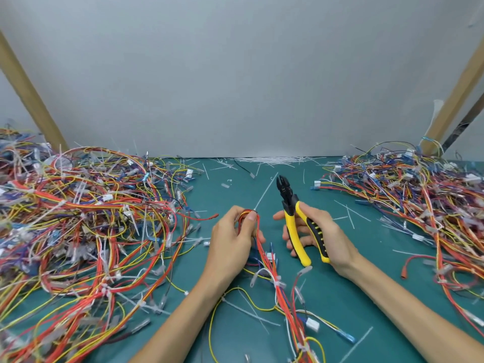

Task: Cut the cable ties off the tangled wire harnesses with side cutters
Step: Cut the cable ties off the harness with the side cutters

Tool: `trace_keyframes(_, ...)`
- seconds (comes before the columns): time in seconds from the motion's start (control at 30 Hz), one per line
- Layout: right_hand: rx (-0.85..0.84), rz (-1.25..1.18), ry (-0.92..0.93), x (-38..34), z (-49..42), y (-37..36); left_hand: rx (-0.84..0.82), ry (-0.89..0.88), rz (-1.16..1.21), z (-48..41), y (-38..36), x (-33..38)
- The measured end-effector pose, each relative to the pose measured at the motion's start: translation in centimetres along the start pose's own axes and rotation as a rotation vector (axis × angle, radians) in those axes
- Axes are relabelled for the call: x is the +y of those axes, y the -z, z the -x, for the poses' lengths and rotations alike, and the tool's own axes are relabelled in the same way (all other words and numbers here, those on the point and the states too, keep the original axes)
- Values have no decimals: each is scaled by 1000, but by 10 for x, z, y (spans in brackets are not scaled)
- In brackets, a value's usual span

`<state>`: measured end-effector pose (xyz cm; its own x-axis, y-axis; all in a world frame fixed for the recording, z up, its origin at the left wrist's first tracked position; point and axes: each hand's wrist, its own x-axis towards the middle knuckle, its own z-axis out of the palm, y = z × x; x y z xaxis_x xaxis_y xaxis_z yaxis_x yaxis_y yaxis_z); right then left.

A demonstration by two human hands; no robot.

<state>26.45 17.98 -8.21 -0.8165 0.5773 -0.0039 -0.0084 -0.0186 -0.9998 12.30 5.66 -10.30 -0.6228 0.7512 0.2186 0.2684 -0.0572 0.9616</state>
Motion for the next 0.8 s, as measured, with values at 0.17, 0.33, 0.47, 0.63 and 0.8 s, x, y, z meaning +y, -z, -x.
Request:
trace_keyframes(0.17,343,643,411,6,3,-1,6,10,29,0,-1,1)
trace_keyframes(0.33,489,1013,467,9,-1,15,18,16,37,1,-1,1)
trace_keyframes(0.47,440,1000,401,12,-7,19,71,-4,31,0,-2,1)
trace_keyframes(0.63,393,1090,431,11,-1,12,137,-21,21,1,-2,1)
trace_keyframes(0.8,318,1251,465,11,1,7,147,-13,17,2,-1,0)
